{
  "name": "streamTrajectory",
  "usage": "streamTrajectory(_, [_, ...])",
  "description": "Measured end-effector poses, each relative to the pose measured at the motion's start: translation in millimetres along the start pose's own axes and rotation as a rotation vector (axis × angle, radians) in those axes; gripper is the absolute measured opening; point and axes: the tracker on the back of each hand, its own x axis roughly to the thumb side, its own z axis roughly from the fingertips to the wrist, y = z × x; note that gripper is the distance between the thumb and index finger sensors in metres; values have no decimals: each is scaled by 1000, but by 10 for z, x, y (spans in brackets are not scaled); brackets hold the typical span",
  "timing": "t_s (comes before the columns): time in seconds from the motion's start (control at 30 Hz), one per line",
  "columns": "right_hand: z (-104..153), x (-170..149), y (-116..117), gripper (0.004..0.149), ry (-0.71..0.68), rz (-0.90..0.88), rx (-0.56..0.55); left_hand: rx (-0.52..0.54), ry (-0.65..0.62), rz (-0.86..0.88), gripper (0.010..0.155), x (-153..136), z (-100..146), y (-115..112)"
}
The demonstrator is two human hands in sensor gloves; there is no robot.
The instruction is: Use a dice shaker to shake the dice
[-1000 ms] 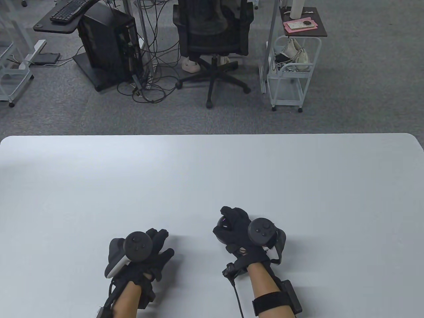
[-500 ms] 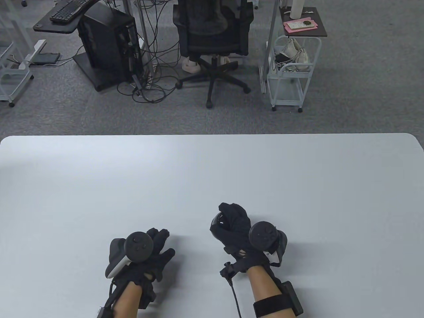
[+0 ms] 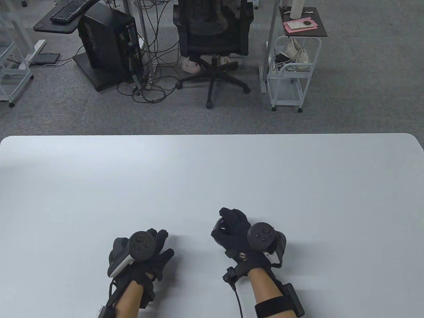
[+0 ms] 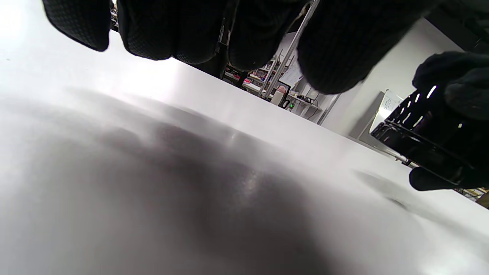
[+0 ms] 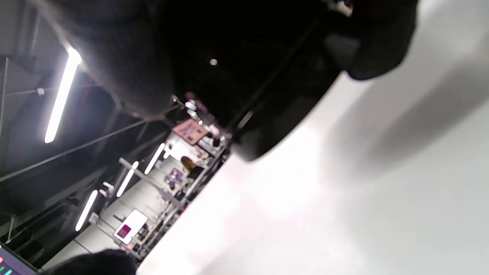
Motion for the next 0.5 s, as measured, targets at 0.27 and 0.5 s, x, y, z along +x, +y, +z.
streamTrajectory(0.27, [9, 109, 81, 65, -10, 31, 60, 20, -10, -43, 68, 54, -13, -34])
streamTrajectory(0.5, [178, 655, -220, 66, -367, -70, -152, 2, -9, -118, 67, 103, -49, -115])
